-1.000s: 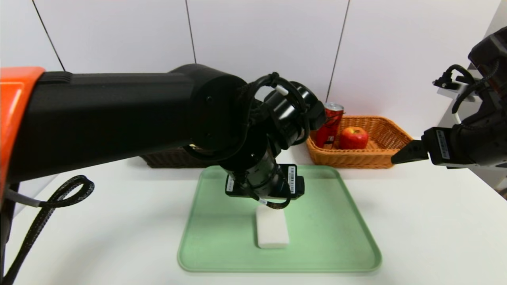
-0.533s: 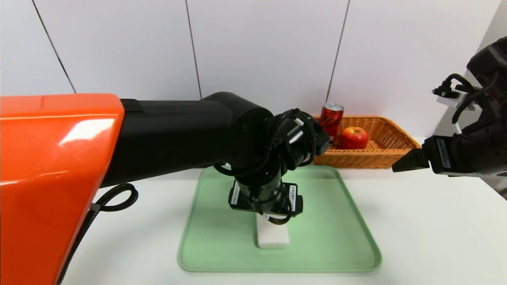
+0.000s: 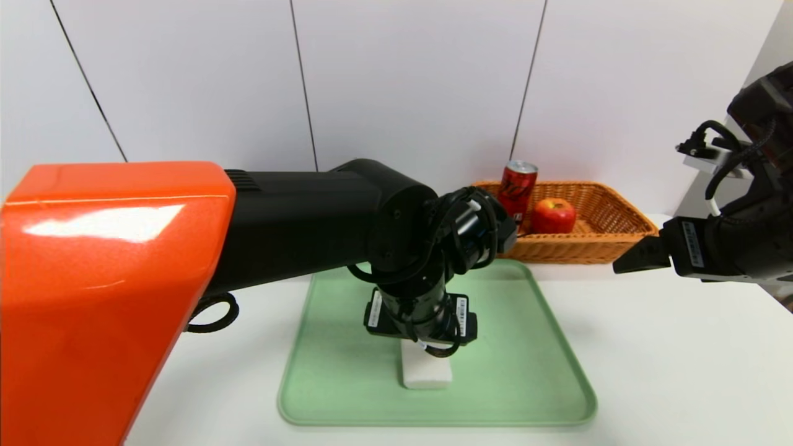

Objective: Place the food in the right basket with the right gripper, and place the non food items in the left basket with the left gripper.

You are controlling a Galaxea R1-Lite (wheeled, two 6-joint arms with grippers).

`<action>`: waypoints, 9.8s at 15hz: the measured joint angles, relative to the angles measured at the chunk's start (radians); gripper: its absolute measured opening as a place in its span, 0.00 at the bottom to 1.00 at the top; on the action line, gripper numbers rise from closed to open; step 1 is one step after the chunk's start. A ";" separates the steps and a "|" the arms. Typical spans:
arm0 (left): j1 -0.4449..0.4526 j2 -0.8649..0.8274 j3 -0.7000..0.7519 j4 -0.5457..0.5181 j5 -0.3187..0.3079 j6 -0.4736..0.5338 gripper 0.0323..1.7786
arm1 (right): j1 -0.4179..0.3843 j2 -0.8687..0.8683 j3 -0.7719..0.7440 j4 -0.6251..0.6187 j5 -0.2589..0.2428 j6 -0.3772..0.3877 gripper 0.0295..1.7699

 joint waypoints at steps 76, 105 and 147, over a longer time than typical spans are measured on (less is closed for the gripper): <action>0.660 0.080 0.003 -0.641 -0.236 0.450 0.53 | 0.014 -0.008 0.037 -0.055 -0.007 -0.011 0.97; 0.639 -0.471 0.168 -0.360 -0.057 0.626 0.92 | 0.016 -0.048 0.063 -0.408 0.000 -0.182 0.97; 0.909 -2.196 1.962 -0.939 -0.222 0.752 0.95 | -0.290 -1.503 1.383 -0.828 0.175 -0.434 0.97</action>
